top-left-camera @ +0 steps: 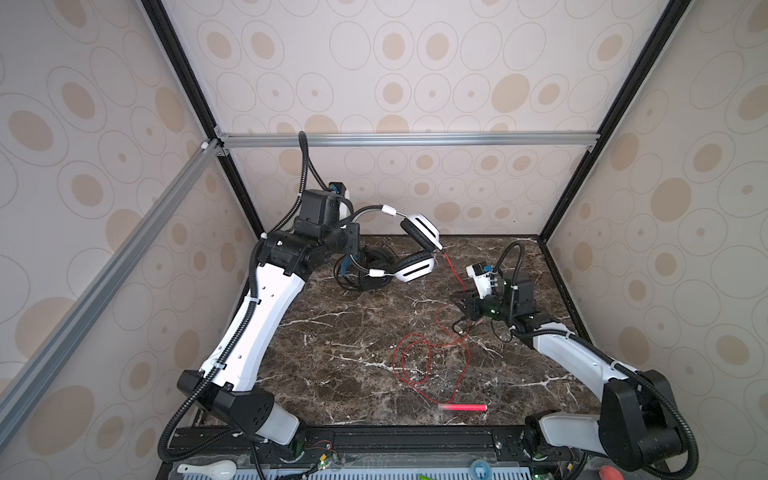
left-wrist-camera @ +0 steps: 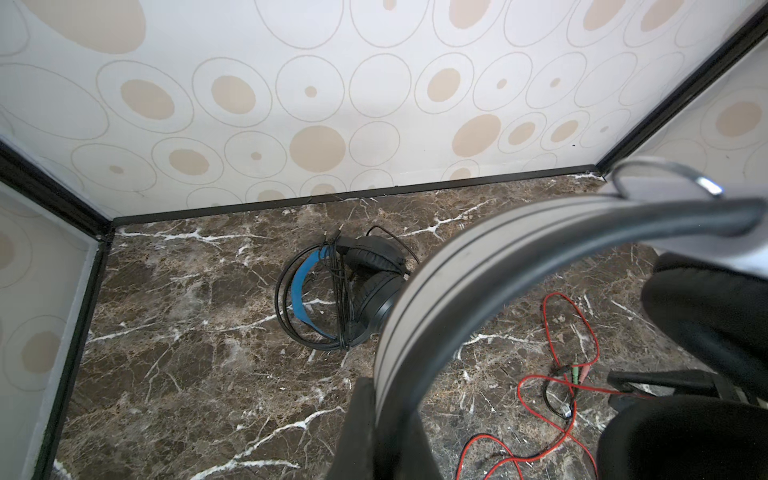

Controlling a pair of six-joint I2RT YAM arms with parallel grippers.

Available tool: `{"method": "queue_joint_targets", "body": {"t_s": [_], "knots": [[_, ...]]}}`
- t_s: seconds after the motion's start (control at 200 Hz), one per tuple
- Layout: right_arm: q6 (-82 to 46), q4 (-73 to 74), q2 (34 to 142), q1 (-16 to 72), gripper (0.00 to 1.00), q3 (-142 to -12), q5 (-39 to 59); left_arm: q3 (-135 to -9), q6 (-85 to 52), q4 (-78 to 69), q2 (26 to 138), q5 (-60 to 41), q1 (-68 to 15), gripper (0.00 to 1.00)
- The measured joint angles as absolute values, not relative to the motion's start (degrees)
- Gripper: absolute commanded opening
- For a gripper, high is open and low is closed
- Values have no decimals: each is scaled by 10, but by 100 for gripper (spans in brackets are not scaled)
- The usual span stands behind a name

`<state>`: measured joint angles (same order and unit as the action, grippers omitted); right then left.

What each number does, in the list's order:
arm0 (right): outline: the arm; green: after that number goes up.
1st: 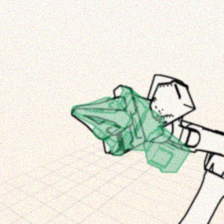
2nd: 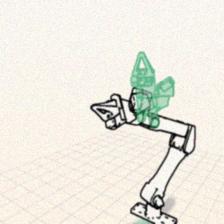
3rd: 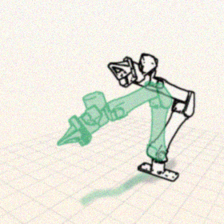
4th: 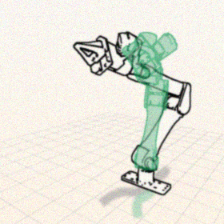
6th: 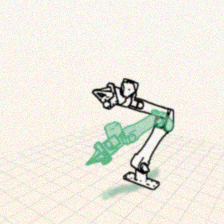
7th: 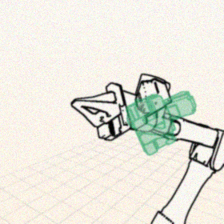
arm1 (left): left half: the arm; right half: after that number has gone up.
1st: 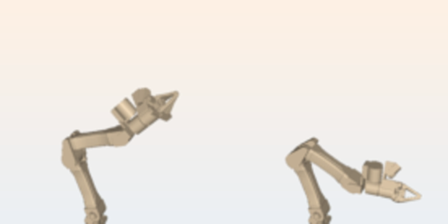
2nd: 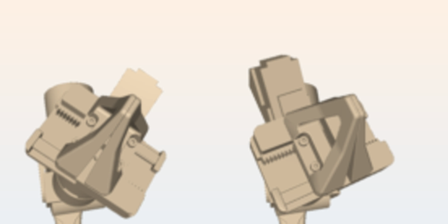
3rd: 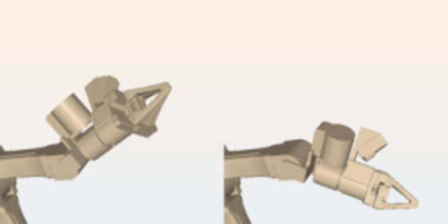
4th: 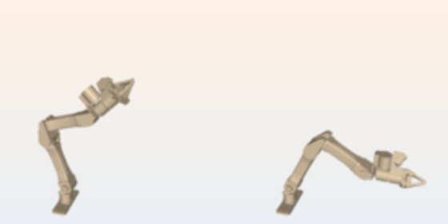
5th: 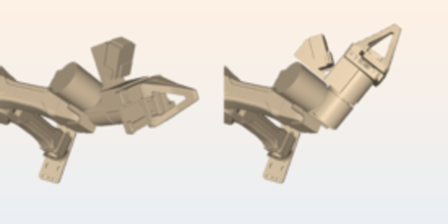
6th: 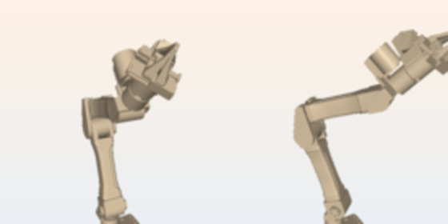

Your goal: Wrap the headphones

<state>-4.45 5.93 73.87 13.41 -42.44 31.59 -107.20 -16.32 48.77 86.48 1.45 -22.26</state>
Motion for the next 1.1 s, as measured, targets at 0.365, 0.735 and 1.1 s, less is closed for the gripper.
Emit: {"method": "queue_joint_targets", "body": {"t_s": [0.365, 0.735, 1.1], "knots": [[123, -170, 654, 218, 0, -542, 75, -989, -187, 448, 862, 56, -216, 0], [308, -309, 655, 361, 0, -717, -44, -950, -164, 403, 882, 40, -217, 0], [393, -370, 794, 397, 0, -850, -117, -918, -41, 417, 880, 22, -274, 0]]}}
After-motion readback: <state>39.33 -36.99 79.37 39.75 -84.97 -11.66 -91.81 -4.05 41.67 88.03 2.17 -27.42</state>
